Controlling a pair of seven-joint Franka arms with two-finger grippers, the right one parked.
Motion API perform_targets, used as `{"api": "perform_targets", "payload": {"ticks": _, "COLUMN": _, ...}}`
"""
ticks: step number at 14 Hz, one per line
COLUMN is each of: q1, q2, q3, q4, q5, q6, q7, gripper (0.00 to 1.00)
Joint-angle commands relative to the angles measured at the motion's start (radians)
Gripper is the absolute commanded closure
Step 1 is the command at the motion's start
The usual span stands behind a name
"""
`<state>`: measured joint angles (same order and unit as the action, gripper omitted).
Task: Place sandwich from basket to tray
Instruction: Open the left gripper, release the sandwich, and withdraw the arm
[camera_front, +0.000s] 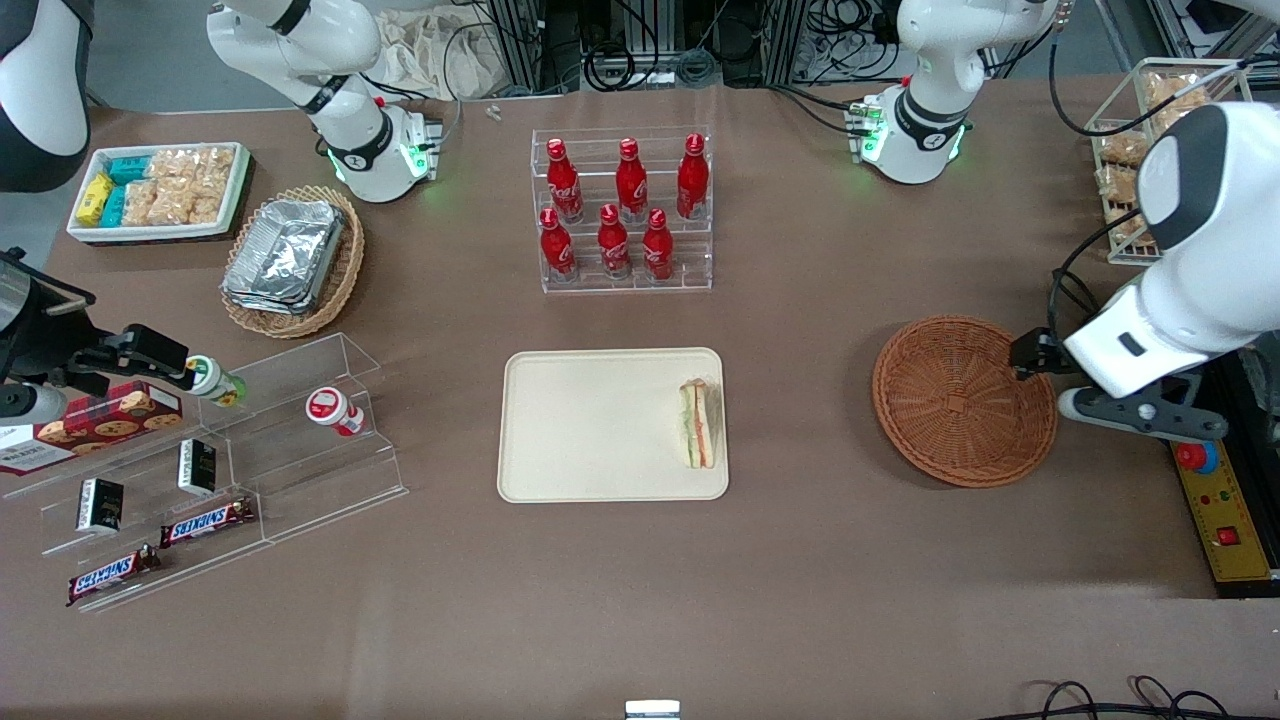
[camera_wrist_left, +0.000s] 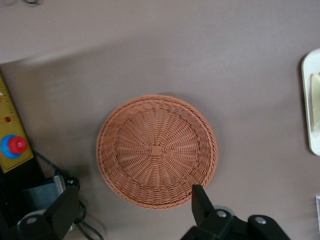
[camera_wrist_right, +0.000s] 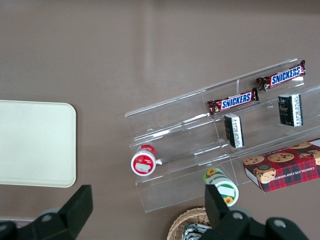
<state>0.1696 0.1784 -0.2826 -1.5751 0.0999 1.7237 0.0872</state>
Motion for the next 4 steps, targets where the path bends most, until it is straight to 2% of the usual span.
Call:
{"api": "perform_targets", "payload": {"ticks": 1, "q1": 0.021, "q2": -0.005, "q3": -0.003, "q4": 0.053, "q5": -0.008, "q6": -0.047, "q7": -0.093, "gripper": 0.0}}
{"api": "perform_targets", "payload": {"ticks": 4, "q1": 0.022, "q2": -0.008, "q3": 0.003, "q4": 0.058, "q5": -0.008, "q6": -0.047, "q7": -0.119, "gripper": 0.0}}
